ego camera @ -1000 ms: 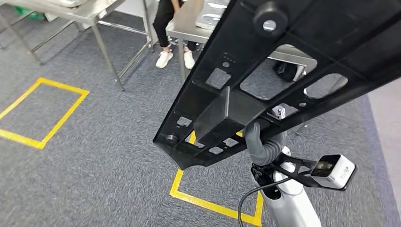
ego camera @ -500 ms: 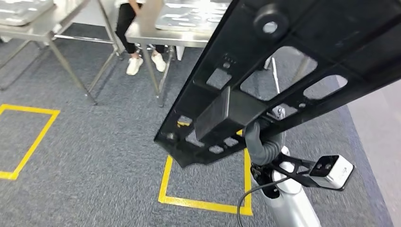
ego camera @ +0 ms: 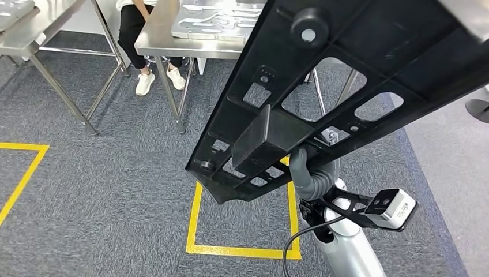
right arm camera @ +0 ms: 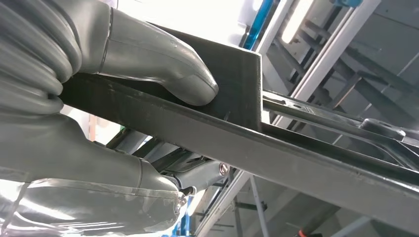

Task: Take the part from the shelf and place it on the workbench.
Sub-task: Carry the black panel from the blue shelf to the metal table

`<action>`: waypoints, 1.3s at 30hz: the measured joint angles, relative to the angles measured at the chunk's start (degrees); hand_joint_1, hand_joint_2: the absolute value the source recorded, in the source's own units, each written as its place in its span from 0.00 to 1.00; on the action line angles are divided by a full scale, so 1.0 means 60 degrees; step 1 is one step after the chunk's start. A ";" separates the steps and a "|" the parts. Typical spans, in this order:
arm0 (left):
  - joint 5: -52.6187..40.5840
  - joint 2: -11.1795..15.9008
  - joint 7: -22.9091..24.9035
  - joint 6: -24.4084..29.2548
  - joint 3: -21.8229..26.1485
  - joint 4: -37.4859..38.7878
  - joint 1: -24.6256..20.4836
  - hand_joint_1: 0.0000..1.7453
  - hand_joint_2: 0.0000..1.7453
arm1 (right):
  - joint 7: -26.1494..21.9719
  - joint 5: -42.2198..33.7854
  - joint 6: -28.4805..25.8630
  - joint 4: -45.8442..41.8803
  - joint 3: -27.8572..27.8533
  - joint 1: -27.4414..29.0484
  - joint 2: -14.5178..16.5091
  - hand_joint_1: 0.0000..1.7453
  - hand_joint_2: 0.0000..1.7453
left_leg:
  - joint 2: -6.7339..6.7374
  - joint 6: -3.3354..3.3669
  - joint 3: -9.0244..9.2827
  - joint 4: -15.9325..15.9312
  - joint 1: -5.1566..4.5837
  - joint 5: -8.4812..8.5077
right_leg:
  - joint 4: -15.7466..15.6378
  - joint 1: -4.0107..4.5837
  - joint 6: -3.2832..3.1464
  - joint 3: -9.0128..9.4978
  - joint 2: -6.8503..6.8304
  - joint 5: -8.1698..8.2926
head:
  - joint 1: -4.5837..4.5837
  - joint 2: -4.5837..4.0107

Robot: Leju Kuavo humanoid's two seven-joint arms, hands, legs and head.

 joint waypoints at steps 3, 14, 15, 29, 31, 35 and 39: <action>-0.0006 0.0003 -0.0010 -0.0019 0.0002 0.0000 0.0007 0.00 0.00 | -0.0005 0.0010 -0.0007 0.0014 0.0002 0.0009 -0.0003 1.00 1.00 | 0.0060 0.0042 0.0012 0.0008 -0.0009 -0.0044 | 0.1714 -0.0053 0.0079 -0.0906 -0.0087 -0.0592 | -0.0001 -0.0001; -0.0079 0.0006 -0.0063 -0.0134 0.0000 0.0000 -0.0058 0.00 0.00 | -0.0041 0.0031 -0.0109 0.0008 0.0002 -0.0051 -0.0004 1.00 1.00 | 0.0138 -0.0349 0.0182 0.0279 -0.0038 -0.0483 | -0.1121 -0.0013 -0.0364 0.0507 -0.0175 0.0594 | -0.0002 0.0001; -0.0085 0.0008 -0.0064 -0.0135 0.0000 0.0000 -0.0067 0.00 0.00 | -0.0045 0.0035 -0.0112 0.0003 0.0002 -0.0046 -0.0004 1.00 1.00 | 0.0125 -0.0372 -0.0027 0.0753 -0.0029 -0.0702 | -0.1168 -0.0031 -0.0413 0.0592 -0.0172 0.0578 | -0.0002 0.0001; -0.0068 0.0037 -0.0084 -0.0133 0.0001 0.0000 0.0020 0.00 0.00 | -0.0066 0.0048 -0.0084 0.0025 0.0004 -0.0057 0.0000 1.00 1.00 | 0.0069 0.0075 -0.0075 -0.0115 -0.0092 0.0152 | -0.0627 0.0071 -0.0129 0.1132 -0.0033 -0.0044 | 0.0000 0.0001; -0.0069 0.0037 -0.0094 -0.0133 0.0000 0.0000 0.0016 0.00 0.00 | -0.0086 0.0046 -0.0084 0.0026 0.0007 -0.0076 0.0000 1.00 1.00 | 0.0064 0.0136 0.0102 -0.0150 -0.0067 0.0038 | 0.0439 0.0022 -0.0027 0.0450 -0.0062 -0.0281 | 0.0000 0.0001; -0.0074 0.0039 -0.0098 -0.0133 0.0000 0.0000 0.0031 0.00 0.00 | -0.0097 0.0052 -0.0085 0.0053 0.0013 -0.0022 -0.0001 1.00 1.00 | 0.0054 0.0115 0.0532 -0.0150 -0.0061 -0.0326 | 0.1502 -0.0086 0.0082 -0.0819 -0.0105 -0.0719 | 0.0002 0.0001; -0.0094 0.0034 -0.0100 -0.0133 0.0000 0.0000 0.0009 0.00 0.00 | -0.0110 0.0084 -0.0086 0.0060 0.0014 -0.0008 -0.0004 1.00 1.00 | 0.0054 -0.0027 0.1083 -0.0188 -0.0068 -0.0789 | -0.0639 -0.0030 -0.0045 -0.0361 -0.0220 0.0931 | 0.0001 0.0001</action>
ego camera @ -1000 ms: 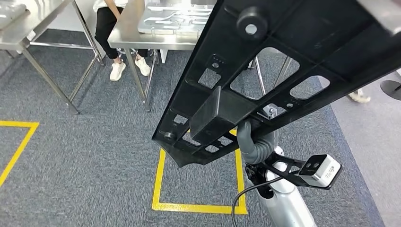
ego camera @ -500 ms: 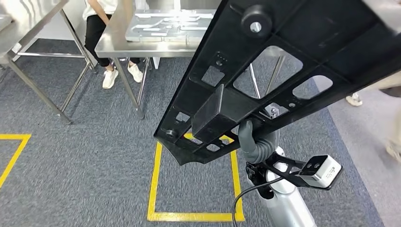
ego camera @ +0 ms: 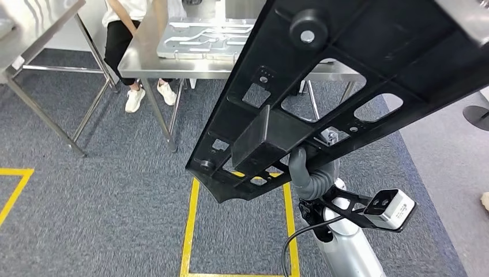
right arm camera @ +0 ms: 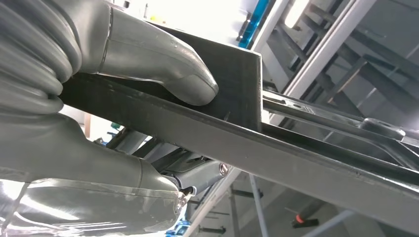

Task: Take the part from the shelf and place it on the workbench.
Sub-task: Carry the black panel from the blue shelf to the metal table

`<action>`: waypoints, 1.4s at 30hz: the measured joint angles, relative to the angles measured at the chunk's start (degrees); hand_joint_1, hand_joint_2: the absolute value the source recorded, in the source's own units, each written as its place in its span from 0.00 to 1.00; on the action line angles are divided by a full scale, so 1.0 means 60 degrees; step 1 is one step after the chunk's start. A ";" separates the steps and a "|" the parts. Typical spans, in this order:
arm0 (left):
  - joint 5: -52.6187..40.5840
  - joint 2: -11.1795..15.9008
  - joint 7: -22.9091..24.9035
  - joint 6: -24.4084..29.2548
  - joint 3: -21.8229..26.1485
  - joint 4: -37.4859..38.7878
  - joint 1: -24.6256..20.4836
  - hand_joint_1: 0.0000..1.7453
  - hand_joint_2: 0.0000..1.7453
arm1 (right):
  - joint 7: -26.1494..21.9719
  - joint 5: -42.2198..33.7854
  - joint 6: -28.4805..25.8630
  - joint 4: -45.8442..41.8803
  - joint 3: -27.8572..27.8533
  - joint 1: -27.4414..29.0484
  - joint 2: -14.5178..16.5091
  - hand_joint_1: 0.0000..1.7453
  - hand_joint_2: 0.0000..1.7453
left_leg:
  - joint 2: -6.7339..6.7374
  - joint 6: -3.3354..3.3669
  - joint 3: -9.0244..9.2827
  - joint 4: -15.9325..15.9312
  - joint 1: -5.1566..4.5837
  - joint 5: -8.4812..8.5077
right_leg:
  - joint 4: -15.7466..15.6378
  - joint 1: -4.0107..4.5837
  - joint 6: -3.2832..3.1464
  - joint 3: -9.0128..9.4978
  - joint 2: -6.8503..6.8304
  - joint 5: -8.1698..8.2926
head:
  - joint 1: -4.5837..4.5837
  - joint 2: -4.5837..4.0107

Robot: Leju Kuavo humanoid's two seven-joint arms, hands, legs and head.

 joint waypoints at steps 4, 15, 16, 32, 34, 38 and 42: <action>-0.0042 0.0004 -0.0005 -0.0002 0.0000 0.0000 -0.0036 0.00 0.00 | -0.0015 0.0034 0.0005 -0.0021 0.0005 0.0027 0.0005 1.00 1.00 | 0.0032 -0.0240 0.0228 0.0138 -0.0001 0.0043 | -0.0435 0.0052 -0.0288 0.0331 0.0062 0.0096 | 0.0003 0.0000; -0.0084 0.0019 -0.0005 -0.0003 0.0001 0.0004 0.0061 0.00 0.00 | -0.0034 0.0045 -0.0008 -0.0061 0.0006 0.0143 0.0038 1.00 1.00 | 0.0010 -0.0195 -0.1652 0.0698 -0.0015 0.0655 | -0.0505 0.0140 -0.0385 0.1879 0.0188 -0.1030 | 0.0002 0.0000; -0.0086 0.0024 -0.0004 0.0002 0.0001 0.0003 0.0071 0.00 0.00 | -0.0026 0.0045 -0.0011 -0.0071 0.0006 0.0149 0.0036 1.00 1.00 | 0.0008 -0.0141 -0.1587 0.0460 -0.0049 0.1016 | -0.0509 0.0142 -0.0334 0.1957 0.0209 -0.1132 | 0.0002 0.0000; -0.0105 0.0047 -0.0063 0.0004 0.0000 0.0000 0.0033 0.00 0.00 | -0.0104 -0.0304 0.0097 -0.0309 -0.0166 0.0375 0.0024 1.00 1.00 | 0.0122 -0.0064 -0.0431 0.0187 -0.0044 0.0352 | -0.0228 0.0043 -0.0106 0.0555 -0.0352 -0.0349 | 0.0005 0.0000; -0.0105 0.0048 -0.0073 0.0004 0.0000 0.0000 0.0036 0.00 0.00 | -0.0100 -0.0312 0.0128 -0.0336 -0.0185 0.0388 0.0026 1.00 1.00 | 0.0200 -0.0216 -0.0337 0.0203 -0.0049 0.0334 | -0.0336 0.0031 -0.0235 0.0661 -0.0233 -0.0306 | 0.0004 0.0000; -0.0107 0.0049 -0.0093 0.0002 0.0003 0.0000 0.0003 0.00 0.00 | -0.0030 -0.0100 0.0080 -0.0408 -0.0201 0.0389 0.0038 1.00 1.00 | 0.0107 -0.0354 -0.1026 0.1683 0.0010 -0.0116 | -0.0422 -0.0005 -0.0415 0.0975 -0.0080 -0.0335 | 0.0003 0.0000; -0.0105 0.0051 -0.0093 -0.0001 0.0007 0.0000 0.0073 0.00 0.00 | 0.0036 0.0009 0.0025 -0.0416 -0.0201 0.0475 0.0046 1.00 1.00 | 0.0079 -0.0426 -0.2095 0.2620 0.0024 -0.0639 | -0.0421 0.0027 -0.0418 0.1244 0.0057 -0.0609 | 0.0002 0.0000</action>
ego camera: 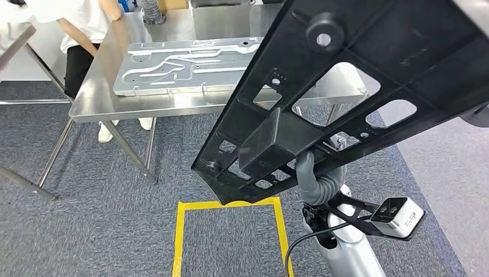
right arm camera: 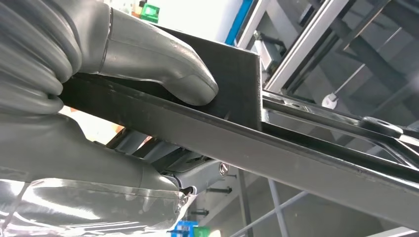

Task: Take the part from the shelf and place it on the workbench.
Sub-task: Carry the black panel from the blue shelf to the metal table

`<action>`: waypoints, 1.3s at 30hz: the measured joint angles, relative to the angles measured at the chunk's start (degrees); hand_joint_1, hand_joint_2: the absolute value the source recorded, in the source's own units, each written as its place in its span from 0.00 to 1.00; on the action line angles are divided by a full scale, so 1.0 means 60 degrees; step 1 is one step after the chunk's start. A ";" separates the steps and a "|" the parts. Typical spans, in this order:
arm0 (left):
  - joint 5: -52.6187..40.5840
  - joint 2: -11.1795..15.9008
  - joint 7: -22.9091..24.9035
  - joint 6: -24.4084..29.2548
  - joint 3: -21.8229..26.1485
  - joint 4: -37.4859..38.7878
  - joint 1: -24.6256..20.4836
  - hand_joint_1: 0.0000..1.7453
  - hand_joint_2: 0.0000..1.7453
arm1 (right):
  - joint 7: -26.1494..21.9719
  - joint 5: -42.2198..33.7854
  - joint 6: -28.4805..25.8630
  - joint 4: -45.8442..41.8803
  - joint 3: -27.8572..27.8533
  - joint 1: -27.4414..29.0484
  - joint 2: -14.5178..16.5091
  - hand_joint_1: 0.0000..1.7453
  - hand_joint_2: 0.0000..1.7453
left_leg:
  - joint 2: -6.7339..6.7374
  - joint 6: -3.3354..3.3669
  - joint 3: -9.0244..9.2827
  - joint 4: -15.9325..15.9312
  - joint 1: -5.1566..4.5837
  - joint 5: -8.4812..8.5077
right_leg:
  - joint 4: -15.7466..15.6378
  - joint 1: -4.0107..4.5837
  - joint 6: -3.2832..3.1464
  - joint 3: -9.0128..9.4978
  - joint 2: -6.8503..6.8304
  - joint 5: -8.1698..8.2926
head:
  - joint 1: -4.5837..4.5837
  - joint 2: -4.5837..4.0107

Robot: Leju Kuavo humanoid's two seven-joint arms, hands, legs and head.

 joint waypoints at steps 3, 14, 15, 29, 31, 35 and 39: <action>0.0002 0.0003 -0.0005 -0.0004 0.0001 0.0001 0.0026 0.00 0.00 | 0.0001 0.0008 -0.0020 0.0005 0.0000 0.0017 0.0002 1.00 1.00 | 0.0002 0.0114 0.0305 -0.1610 -0.0022 0.1254 | 0.0013 0.0017 0.0077 0.0327 0.0038 -0.0281 | 0.0000 0.0000; 0.0007 0.0029 -0.0051 -0.0028 0.0005 0.0000 -0.0027 0.00 0.00 | -0.0004 0.0005 0.0033 -0.0073 -0.0057 0.0053 -0.0010 1.00 1.00 | -0.0076 0.0558 0.1237 -0.2342 -0.0045 0.1252 | 0.2931 -0.0058 0.0587 -0.1653 0.0041 -0.1272 | 0.0001 0.0000; 0.0008 0.0029 -0.0051 -0.0028 0.0005 0.0000 -0.0018 0.00 0.00 | -0.0004 0.0005 0.0042 -0.0071 -0.0059 0.0065 -0.0012 1.00 1.00 | -0.0091 0.0545 0.1382 -0.2342 -0.0045 0.1136 | 0.2787 -0.0062 0.0582 -0.1795 0.0040 -0.1341 | 0.0001 0.0000; 0.0022 0.0003 -0.0058 -0.0001 0.0014 0.0007 -0.0012 0.00 0.00 | 0.0000 -0.0099 0.0130 -0.0090 -0.0087 0.0012 -0.0016 1.00 1.00 | -0.0135 0.0034 0.0277 0.0162 -0.0030 -0.0053 | -0.0199 0.0045 -0.0048 -0.0253 0.0072 0.0422 | -0.0003 0.0000; 0.0023 0.0001 -0.0055 0.0001 0.0015 0.0007 0.0017 0.00 0.00 | 0.0000 -0.0113 0.0132 -0.0079 -0.0087 0.0013 -0.0016 1.00 1.00 | -0.0133 0.0018 0.0064 -0.0297 -0.0020 -0.0373 | -0.0199 0.0058 -0.0033 0.0117 0.0096 0.0133 | -0.0003 0.0000; 0.0038 0.0011 -0.0057 0.0009 0.0048 0.0007 0.0088 0.00 0.00 | 0.0021 -0.0154 0.0137 -0.0034 -0.0086 -0.0002 -0.0016 1.00 1.00 | -0.0132 0.0199 0.0123 -0.2224 -0.0072 0.1988 | -0.0157 0.0096 0.0092 0.0630 0.0144 -0.0428 | -0.0001 0.0001; 0.0055 0.0018 -0.0105 0.0005 0.0066 0.0007 0.0045 0.00 0.00 | -0.0003 -0.0198 0.0129 -0.0005 -0.0124 -0.0040 -0.0016 1.00 1.00 | -0.0152 0.0420 0.0358 -0.2476 -0.0094 0.2171 | 0.0439 0.0079 0.0310 0.0501 0.0153 -0.0410 | -0.0001 0.0000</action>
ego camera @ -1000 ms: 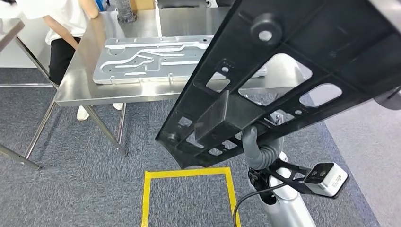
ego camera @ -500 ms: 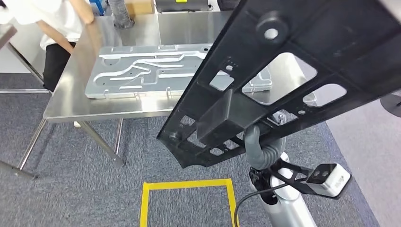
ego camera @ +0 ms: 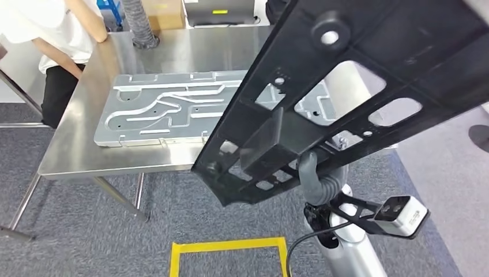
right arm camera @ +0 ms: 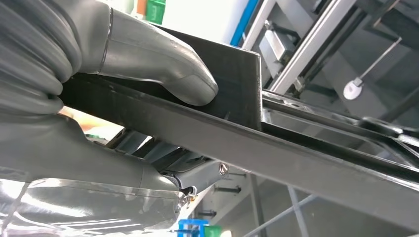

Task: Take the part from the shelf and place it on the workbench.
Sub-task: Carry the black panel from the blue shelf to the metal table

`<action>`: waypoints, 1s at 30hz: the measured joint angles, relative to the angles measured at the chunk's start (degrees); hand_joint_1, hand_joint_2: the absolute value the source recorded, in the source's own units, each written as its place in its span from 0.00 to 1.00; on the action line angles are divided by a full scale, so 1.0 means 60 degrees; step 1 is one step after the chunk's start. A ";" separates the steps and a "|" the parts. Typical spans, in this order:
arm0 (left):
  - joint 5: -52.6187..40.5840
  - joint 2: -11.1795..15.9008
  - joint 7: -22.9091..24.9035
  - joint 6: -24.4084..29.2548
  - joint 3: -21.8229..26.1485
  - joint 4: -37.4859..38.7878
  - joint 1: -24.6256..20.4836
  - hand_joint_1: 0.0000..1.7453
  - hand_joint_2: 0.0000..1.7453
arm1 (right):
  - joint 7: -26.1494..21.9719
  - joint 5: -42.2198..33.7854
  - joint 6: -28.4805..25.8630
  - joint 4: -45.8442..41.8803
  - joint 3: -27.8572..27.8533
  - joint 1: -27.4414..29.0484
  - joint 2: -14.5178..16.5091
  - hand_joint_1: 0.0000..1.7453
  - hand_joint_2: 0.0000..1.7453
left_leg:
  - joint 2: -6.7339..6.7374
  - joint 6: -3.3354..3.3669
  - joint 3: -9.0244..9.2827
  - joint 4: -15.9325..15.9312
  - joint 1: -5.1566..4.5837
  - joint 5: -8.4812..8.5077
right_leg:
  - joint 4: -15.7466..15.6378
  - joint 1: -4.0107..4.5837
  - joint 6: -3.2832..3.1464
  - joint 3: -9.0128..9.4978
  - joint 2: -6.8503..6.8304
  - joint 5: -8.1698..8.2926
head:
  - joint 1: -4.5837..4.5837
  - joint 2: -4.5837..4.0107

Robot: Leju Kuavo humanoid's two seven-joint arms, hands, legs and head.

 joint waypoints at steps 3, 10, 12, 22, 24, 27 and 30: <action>0.0045 0.0019 -0.0061 -0.0013 0.0016 0.0000 -0.0034 0.00 0.00 | -0.0075 -0.0024 -0.0096 0.0087 -0.0216 -0.0037 -0.0004 1.00 1.00 | -0.0006 0.0112 0.0320 -0.0033 0.0018 -0.0246 | 0.1746 -0.0055 0.0161 -0.1175 -0.0062 -0.0135 | 0.0001 0.0000; 0.0150 0.0011 -0.0230 -0.0011 0.0119 0.0005 -0.0018 0.00 0.00 | 0.0089 0.1495 -0.2180 0.0912 -0.1903 -0.0557 -0.0106 1.00 1.00 | -0.0070 0.0078 0.1201 -0.0028 -0.0014 -0.0974 | 0.0244 -0.0005 -0.0007 -0.1853 -0.0103 0.0597 | 0.0002 0.0001; 0.0152 -0.0017 -0.0257 0.0005 0.0165 0.0013 -0.0017 0.00 0.00 | 0.0423 0.2937 -0.3642 0.1433 -0.2510 -0.0908 -0.0175 1.00 1.00 | -0.0093 -0.0010 0.1273 -0.0014 -0.0029 -0.1110 | -0.0380 0.0069 -0.0148 -0.1769 -0.0079 0.1442 | 0.0000 0.0001; -0.0082 0.0048 -0.0342 -0.0048 0.0197 0.0015 -0.0052 0.00 0.00 | 0.4312 1.3248 -0.7690 0.5780 -0.3153 -0.3803 -0.1019 1.00 1.00 | -0.0020 -0.0400 -0.0394 0.2476 0.0060 -0.1886 | -0.0528 -0.0026 -0.0378 -0.1296 -0.0022 0.1221 | 0.0001 0.0000; -0.0174 0.0065 -0.0408 -0.0120 0.0195 0.0015 -0.0071 0.00 0.00 | 0.4885 1.4947 -0.7094 0.6888 -0.2741 -0.4585 -0.1050 1.00 1.00 | 0.0001 -0.0400 -0.0075 0.1287 0.0080 -0.1000 | -0.0457 -0.0036 -0.0340 -0.1215 -0.0006 0.1108 | 0.0001 0.0000; -0.0291 0.0081 -0.0468 -0.0199 0.0183 0.0015 -0.0183 0.00 0.00 | 0.5193 1.6704 -0.6320 0.8692 -0.1720 -0.5690 -0.0880 1.00 1.00 | 0.0019 -0.0265 0.0270 0.0079 0.0033 -0.0435 | -0.0389 -0.0022 -0.0228 -0.1223 0.0019 0.1036 | 0.0000 0.0000; -0.0392 0.0079 -0.0454 -0.0205 0.0162 0.0015 -0.0263 0.00 0.00 | 0.4808 1.7142 -0.5862 1.0213 -0.0664 -0.6360 -0.0498 1.00 1.00 | -0.0004 -0.0085 0.0310 0.0013 0.0048 -0.0319 | -0.0345 -0.0002 -0.0085 -0.1258 -0.0011 0.0970 | 0.0000 0.0000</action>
